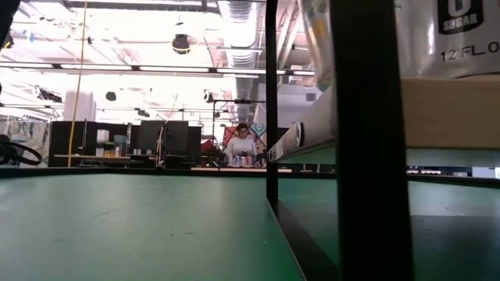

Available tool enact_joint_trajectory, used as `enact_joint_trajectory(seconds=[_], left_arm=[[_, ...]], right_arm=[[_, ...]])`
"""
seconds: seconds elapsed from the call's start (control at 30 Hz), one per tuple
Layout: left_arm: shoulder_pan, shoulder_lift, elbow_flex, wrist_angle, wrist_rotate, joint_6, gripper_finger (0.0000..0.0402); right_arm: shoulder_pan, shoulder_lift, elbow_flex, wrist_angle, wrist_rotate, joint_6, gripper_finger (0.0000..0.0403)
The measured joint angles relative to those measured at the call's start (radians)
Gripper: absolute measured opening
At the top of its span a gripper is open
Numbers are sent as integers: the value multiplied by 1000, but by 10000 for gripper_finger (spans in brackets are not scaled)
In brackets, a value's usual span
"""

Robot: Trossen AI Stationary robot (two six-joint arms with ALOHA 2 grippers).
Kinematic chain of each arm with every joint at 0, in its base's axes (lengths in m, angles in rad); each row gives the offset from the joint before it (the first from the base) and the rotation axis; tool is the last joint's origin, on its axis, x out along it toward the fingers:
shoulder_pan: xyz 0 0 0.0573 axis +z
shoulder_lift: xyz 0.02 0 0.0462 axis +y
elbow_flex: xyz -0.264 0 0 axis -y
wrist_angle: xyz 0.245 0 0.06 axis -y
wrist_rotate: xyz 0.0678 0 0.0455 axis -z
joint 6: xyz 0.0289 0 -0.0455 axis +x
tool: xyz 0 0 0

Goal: Place canned beverage on shelf
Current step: Put the white yellow soda can on the shelf aligned with the other white yellow soda can

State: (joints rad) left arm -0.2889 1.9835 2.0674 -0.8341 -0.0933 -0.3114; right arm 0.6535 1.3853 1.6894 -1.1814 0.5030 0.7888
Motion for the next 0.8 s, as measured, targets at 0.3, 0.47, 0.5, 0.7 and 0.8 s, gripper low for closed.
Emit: enact_joint_trajectory(seconds=[0.3, 0.47, 0.5, 0.7, 0.8], left_arm=[[-28, 33, -6, 48, -19, -27, 231], [-27, 58, -8, 23, 3, -33, 231], [-29, 67, -8, 32, 7, -34, 231], [-34, 80, -8, 25, 28, -33, 231], [-33, 80, -8, 13, 25, -33, 231]], right_arm=[[-31, -6, 0, -20, -2, -11, 22], [-35, -6, 0, -19, -4, -11, 22], [-35, -6, 0, -20, -4, -11, 22], [-32, -6, 0, -18, -5, -11, 22], [-32, -6, 0, -18, -5, -11, 22]])
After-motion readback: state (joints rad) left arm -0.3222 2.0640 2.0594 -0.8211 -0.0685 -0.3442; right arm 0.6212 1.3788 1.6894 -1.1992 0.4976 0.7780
